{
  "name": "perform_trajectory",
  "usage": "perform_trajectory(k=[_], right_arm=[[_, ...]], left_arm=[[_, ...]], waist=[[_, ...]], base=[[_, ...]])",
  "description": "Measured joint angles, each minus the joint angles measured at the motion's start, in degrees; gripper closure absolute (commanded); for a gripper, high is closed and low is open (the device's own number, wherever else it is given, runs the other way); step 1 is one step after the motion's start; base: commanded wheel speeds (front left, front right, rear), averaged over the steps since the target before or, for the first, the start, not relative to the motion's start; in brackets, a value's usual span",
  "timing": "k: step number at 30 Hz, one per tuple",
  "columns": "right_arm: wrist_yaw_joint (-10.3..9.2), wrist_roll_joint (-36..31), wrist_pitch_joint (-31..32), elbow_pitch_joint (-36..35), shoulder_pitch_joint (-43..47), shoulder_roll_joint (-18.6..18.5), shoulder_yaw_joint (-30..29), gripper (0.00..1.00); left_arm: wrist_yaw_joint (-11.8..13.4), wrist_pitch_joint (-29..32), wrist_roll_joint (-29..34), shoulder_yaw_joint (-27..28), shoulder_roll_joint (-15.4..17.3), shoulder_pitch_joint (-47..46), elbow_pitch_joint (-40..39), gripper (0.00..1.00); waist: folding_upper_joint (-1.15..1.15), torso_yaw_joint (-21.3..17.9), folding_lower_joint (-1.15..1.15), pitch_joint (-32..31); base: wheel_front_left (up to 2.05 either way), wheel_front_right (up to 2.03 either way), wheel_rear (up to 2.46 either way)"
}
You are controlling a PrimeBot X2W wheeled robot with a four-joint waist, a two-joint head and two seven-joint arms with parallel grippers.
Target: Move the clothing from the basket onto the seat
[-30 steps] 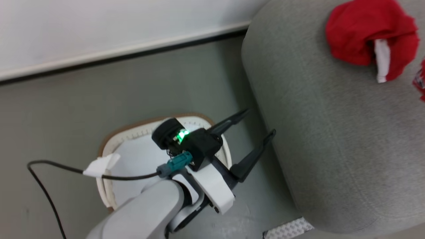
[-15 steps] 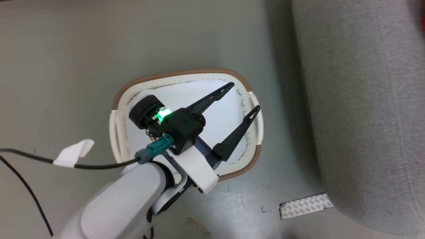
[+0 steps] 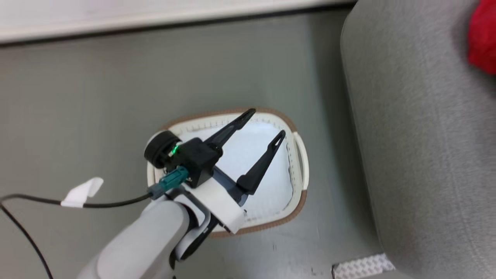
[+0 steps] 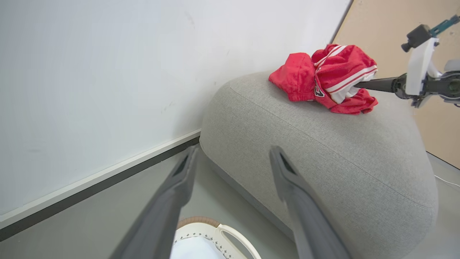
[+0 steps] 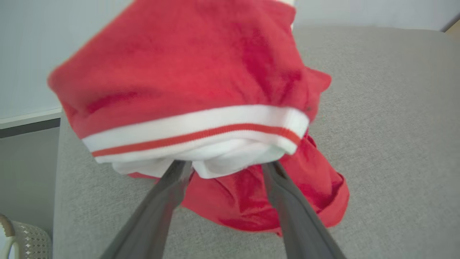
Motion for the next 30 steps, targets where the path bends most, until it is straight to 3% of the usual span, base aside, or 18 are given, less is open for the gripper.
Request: perform_trajectory(k=[7,12,17,23,30], right_arm=[[0.00,-1.5,4.8,-3.5,4.2,-3.6,2.5,0.00],[0.00,-3.1,5.6,-11.3,7.3,-5.8,1.6,0.00],[0.00,-4.1,6.9,-21.3,11.6,-5.7,-0.1,0.00],[0.00,-6.2,6.0,-32.6,16.5,-0.6,-3.7,0.00],[0.00,-11.4,2.8,-39.3,23.7,10.9,-7.9,0.00]], left_arm=[[1.7,-3.2,-2.7,1.4,-0.6,4.5,2.8,0.00],[3.5,-4.9,-4.4,3.5,-0.2,7.7,3.3,0.00],[5.8,-6.3,-6.7,7.1,1.3,10.8,3.4,0.00],[8.7,-7.4,-10.0,12.3,3.6,16.0,3.5,0.00],[11.3,-8.3,-11.7,17.2,5.3,22.5,2.9,0.00]], waist=[[0.00,0.0,-0.01,-8.9],[0.00,0.4,-0.02,-15.6],[0.00,1.6,-0.02,-21.8],[0.00,4.3,-0.02,-28.0],[0.00,8.2,-0.02,-31.5]], base=[[0.00,0.00,0.00],[0.00,0.00,0.00],[0.00,0.00,0.00],[0.00,0.00,0.00],[0.00,0.00,0.00]])
